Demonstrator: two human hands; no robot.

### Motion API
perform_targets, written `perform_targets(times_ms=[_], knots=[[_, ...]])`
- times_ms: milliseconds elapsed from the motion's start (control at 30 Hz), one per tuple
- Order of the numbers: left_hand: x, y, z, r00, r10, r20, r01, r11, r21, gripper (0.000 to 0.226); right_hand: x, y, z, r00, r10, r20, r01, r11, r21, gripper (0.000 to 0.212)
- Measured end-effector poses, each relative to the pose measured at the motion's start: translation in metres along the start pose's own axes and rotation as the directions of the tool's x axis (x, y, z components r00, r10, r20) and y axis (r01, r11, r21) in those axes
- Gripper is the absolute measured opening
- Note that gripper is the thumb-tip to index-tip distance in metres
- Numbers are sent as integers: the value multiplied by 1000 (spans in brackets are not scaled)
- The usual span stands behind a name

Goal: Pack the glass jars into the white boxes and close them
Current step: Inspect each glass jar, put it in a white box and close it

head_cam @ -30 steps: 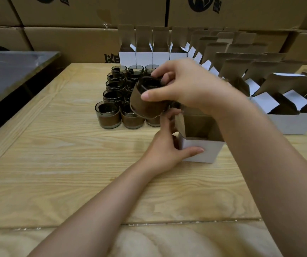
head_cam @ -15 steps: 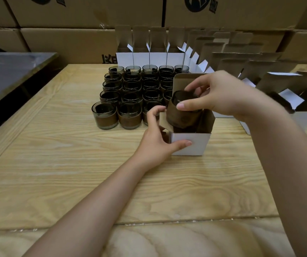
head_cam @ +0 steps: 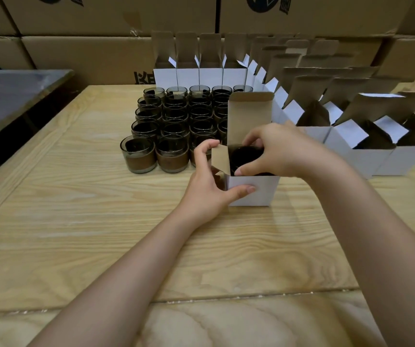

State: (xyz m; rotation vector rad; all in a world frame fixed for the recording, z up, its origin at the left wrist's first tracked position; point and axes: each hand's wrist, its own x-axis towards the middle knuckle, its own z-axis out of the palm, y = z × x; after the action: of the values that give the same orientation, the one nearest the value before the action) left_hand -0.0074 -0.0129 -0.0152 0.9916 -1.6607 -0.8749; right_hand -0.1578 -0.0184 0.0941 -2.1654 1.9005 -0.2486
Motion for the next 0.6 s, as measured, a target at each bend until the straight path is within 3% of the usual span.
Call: perform_targets(times_ms=[300, 400, 433, 500, 567, 600], knots=[[1, -2, 0, 1000, 1, 7, -1, 1000, -9, 90, -2, -3, -3, 994, 50, 94, -42, 996, -85, 52], [1, 0, 0, 1000, -16, 13, 16, 999, -38, 91, -3, 0, -4, 993, 40, 110, -43, 999, 25, 42], [1, 1, 0, 1000, -18, 10, 19, 999, -38, 91, -4, 1, -3, 999, 13, 46, -18, 992, 124, 31], [0, 3, 0, 1000, -18, 8, 18, 999, -27, 92, -4, 5, 1, 962, -6, -272, 98, 940, 327, 12], [0, 2, 0, 999, -27, 17, 28, 999, -35, 96, -4, 11, 8, 822, 120, -557, 253, 798, 546, 17], [0, 2, 0, 999, -34, 22, 35, 998, -51, 98, -5, 14, 12, 777, 223, -588, 313, 674, 669, 20]])
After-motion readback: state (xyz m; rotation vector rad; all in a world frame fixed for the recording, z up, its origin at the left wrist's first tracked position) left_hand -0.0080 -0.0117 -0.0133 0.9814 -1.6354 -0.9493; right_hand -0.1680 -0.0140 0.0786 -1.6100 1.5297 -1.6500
